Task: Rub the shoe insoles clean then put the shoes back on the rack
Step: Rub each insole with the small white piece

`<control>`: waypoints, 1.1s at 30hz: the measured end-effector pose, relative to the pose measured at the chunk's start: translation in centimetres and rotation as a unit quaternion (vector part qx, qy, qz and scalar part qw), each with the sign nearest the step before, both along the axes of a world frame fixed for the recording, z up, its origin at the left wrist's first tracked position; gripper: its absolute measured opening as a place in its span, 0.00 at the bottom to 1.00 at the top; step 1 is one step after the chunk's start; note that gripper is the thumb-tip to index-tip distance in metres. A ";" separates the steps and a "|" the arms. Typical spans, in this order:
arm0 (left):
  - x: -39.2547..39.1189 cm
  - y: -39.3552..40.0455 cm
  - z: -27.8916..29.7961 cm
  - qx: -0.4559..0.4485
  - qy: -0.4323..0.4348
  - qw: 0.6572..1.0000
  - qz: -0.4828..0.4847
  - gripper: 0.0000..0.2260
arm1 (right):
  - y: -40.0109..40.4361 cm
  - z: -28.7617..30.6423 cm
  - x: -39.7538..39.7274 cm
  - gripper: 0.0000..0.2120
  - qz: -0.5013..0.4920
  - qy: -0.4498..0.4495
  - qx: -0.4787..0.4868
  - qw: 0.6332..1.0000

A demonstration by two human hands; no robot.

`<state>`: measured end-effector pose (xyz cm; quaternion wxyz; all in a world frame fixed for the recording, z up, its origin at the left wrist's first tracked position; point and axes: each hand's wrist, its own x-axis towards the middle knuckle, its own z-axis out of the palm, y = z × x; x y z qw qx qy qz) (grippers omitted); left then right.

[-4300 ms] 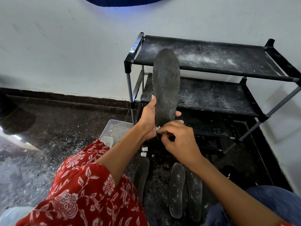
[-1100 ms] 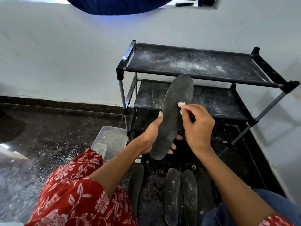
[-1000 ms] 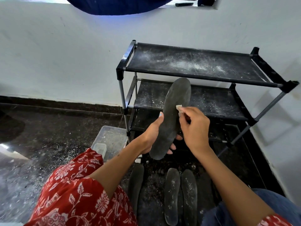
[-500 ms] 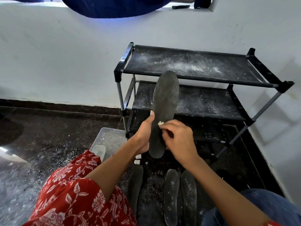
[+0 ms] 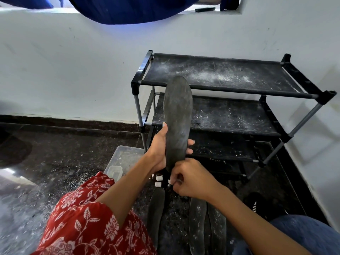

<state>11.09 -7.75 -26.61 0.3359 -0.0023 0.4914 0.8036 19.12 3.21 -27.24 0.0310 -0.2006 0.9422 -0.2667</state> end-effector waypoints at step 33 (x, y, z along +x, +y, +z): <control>-0.4 0.2 -0.4 0.023 0.004 0.999 0.042 0.35 | -0.6 -0.8 0.1 0.07 -0.217 -0.018 -0.175 0.960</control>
